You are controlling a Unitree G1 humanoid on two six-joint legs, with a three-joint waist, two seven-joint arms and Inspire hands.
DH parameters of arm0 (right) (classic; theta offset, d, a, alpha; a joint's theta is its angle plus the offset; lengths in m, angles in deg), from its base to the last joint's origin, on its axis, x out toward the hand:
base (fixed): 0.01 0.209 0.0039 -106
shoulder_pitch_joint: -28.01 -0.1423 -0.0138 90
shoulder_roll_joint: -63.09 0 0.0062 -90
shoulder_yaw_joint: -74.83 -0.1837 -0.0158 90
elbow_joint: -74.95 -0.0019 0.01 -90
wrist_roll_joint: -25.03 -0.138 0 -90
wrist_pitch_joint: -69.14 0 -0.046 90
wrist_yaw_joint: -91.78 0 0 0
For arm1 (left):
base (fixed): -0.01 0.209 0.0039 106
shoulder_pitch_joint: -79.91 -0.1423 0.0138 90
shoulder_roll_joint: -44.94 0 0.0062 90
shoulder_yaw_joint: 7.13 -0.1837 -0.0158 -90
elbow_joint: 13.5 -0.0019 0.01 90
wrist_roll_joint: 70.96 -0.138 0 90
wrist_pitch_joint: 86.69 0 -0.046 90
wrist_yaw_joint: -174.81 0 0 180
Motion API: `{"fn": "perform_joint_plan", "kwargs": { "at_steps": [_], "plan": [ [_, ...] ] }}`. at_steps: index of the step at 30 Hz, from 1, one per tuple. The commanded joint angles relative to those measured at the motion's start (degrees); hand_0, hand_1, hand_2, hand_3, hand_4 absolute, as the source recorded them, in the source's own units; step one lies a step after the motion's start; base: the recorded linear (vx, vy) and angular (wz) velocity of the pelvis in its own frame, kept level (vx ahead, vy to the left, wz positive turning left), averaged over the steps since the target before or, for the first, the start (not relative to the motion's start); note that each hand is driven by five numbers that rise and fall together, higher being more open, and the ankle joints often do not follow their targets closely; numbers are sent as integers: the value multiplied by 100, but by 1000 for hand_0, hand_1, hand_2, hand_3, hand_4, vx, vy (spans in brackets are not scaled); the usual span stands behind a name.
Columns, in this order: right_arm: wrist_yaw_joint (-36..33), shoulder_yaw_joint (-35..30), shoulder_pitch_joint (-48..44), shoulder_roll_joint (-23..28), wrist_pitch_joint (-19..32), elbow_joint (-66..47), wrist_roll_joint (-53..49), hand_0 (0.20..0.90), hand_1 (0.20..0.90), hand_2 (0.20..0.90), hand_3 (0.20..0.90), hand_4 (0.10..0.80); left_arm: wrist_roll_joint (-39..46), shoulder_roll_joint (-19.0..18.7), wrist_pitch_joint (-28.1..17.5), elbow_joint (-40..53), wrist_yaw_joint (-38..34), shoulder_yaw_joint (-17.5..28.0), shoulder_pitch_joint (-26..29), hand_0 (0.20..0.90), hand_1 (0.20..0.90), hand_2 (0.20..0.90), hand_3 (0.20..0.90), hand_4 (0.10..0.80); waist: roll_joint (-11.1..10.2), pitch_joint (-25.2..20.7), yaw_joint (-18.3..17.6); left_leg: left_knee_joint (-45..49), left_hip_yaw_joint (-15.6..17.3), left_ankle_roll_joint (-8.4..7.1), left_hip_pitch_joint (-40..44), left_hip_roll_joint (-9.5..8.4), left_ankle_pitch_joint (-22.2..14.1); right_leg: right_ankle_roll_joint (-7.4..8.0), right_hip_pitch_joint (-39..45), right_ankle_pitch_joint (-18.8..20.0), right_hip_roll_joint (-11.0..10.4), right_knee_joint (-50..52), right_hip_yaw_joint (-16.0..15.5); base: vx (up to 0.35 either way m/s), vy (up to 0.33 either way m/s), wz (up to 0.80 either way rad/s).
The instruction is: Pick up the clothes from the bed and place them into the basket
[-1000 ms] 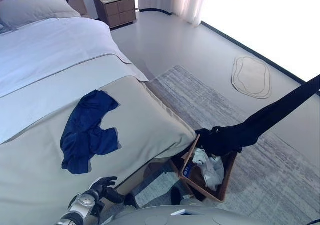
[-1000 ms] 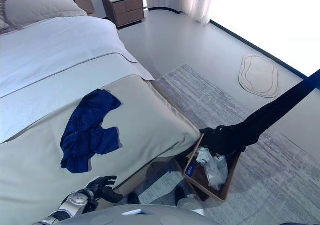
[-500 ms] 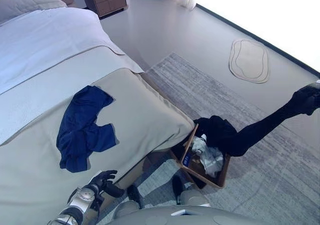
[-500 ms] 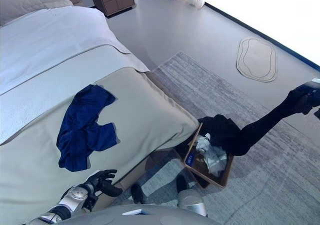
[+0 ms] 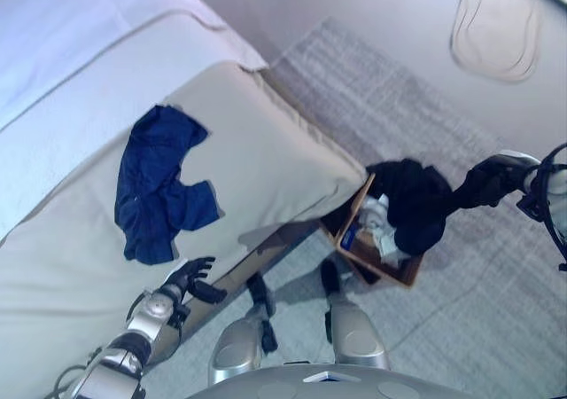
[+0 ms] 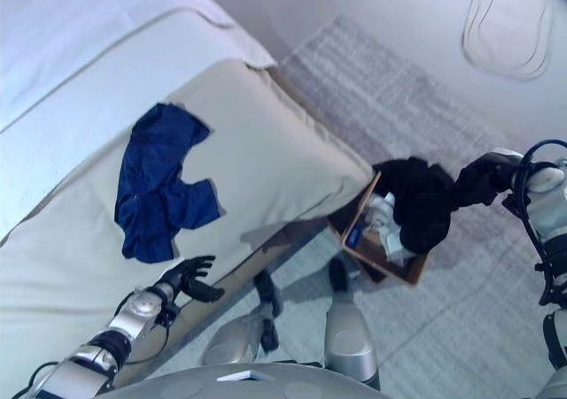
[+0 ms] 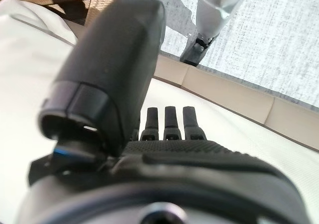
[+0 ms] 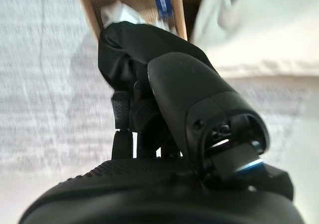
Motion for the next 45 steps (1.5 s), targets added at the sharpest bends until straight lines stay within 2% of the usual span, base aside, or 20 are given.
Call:
{"fn": "perform_joint_plan", "kwargs": {
  "at_steps": [1,2,3,4,6,7,9,11,13,14,17,20,21,23,27,30,34,37,41,45],
  "plan": [
    [-553,363,-948,119,-86,126,150,300,300,300,200,100,739,-314,-503,176,-217,-27,85,900,900,900,900,800,-33,292,172,1286,-684,204,-923,-369,-856,-139,-758,-393,-141,906,-481,-169,-37,-21],
    [-686,465,-1132,33,-197,224,97,373,373,373,285,185,873,-358,-626,327,-266,20,157,900,900,900,900,800,10,498,208,1595,-763,222,-1266,-396,-890,-155,-1101,-431,-151,1176,-483,-122,-40,-19],
    [-796,507,-1196,-20,-265,252,98,778,778,778,757,657,908,-377,-665,439,-301,26,166,900,900,900,900,800,42,498,236,1697,-799,232,-1479,-417,-889,-166,-1334,-444,-152,1291,-491,-77,-40,-31],
    [-983,598,-1336,-130,-483,339,82,900,900,900,900,800,959,-413,-735,671,-372,7,201,900,900,900,900,800,110,498,300,1878,-854,253,-1878,-454,-885,-190,-1766,-483,-155,1524,-512,-54,-28,-33],
    [-1353,695,-1536,-350,-806,591,-330,900,900,900,900,800,980,-473,-812,1026,-504,-115,296,900,900,900,900,800,305,498,410,2042,-906,295,-2499,-522,-812,-241,-2456,-531,-147,1839,-604,-28,-6,-17],
    [-1522,756,-1598,-443,-811,776,-451,900,900,900,900,800,976,-485,-817,1140,-541,-194,305,900,900,900,900,800,386,498,453,2105,-954,277,-2591,-550,-935,-232,-2567,-714,-125,1985,-593,0,0,0],
    [-2133,813,-1800,-621,-777,1226,-936,900,900,900,900,800,1054,-511,-842,1360,-663,-379,409,900,900,900,900,800,557,498,520,2136,-946,307,-2893,-573,-865,-303,-2897,-760,-121,2146,-630,12,30,0],
    [-2996,611,-1772,-702,-483,1398,-1337,900,900,900,900,800,1228,-488,-842,1554,-682,-442,416,900,900,900,900,800,686,498,552,2077,-970,318,-2948,-584,-799,-354,-2978,-841,-118,2275,-655,31,32,6],
    [-3962,248,-1562,-824,360,1200,-1143,900,900,900,900,800,1321,-368,-786,1571,-655,-473,449,900,900,900,900,800,767,498,539,1739,-992,320,-2878,-568,-486,-424,-2949,-713,-50,2181,-680,-19,53,12],
    [-4224,120,-1464,-811,268,916,-980,900,900,900,900,800,1283,-312,-751,1509,-628,-465,400,900,900,900,900,800,766,498,529,1454,-1032,273,-2710,-538,-367,-411,-2804,-709,6,2092,-670,10,57,20],
    [-5124,-790,-899,-555,403,-278,-1687,900,900,900,900,800,1187,-200,-643,1334,-630,-382,112,900,900,900,900,800,563,498,434,693,-1078,147,-1979,-391,-178,-304,-2120,-619,48,1584,-720,86,36,17],
    [-5945,-1795,-18,-600,962,-1528,-801,900,900,900,900,800,1076,-17,-557,860,-603,-238,-4,900,900,900,900,800,261,498,219,234,-1026,71,-1275,-265,-163,-203,-1457,-540,91,1188,-762,64,74,19],
    [-6066,-2087,264,-644,897,-2157,-675,900,900,900,900,800,983,28,-440,720,-572,-167,-10,900,900,900,900,800,129,493,150,147,-991,60,-1008,-224,-199,-167,-1184,-497,105,1035,-756,71,86,10],
    [-6106,-2419,643,-700,952,-2815,-631,900,900,900,900,800,849,91,-251,550,-533,-85,-101,900,900,900,900,800,-44,292,90,68,-937,47,-706,-176,-287,-115,-844,-448,117,798,-728,159,81,8],
    [-5918,-2773,1201,-719,1572,-3395,-712,900,900,900,900,800,647,327,-28,251,-469,104,-415,900,900,900,900,800,-345,-337,110,102,-870,55,-216,-169,-505,-69,-140,-337,119,313,-727,182,82,4],
    [-5017,-2708,1303,-716,1890,-3296,-750,900,900,900,900,800,289,475,56,-62,-358,255,-625,900,900,900,900,800,-565,-806,292,333,-875,100,37,-255,-754,-22,319,-207,44,-46,-754,160,106,-3],
    [-4100,-2244,971,-667,1808,-2969,-745,900,900,900,900,800,196,549,48,-189,-359,262,-721,900,900,900,900,800,-718,-1112,497,478,-894,182,272,-315,-938,28,650,-133,-28,-206,-847,102,94,4],
    [-3553,-1605,578,-784,1750,-2533,-681,900,900,900,900,800,146,553,82,-151,-294,207,-793,900,900,900,900,800,-859,-1353,854,793,-1063,240,305,-373,-1105,15,899,-226,-115,-97,-1035,119,69,25],
    [-3252,-1001,290,-1078,1563,-2091,-337,900,900,900,900,800,85,508,200,-260,-287,202,-837,900,900,900,900,800,-994,-1410,1172,1028,-1292,297,298,-450,-1231,5,1103,-312,-179,-40,-1258,81,42,42],
    [-3151,-95,-195,-1417,1516,-1154,207,900,900,900,900,800,-209,234,348,-461,-211,173,-949,900,900,900,900,800,-1112,-1268,1679,1206,-1647,407,309,-514,-1309,6,1313,-459,-272,220,-1628,138,53,62]
  ]
}}
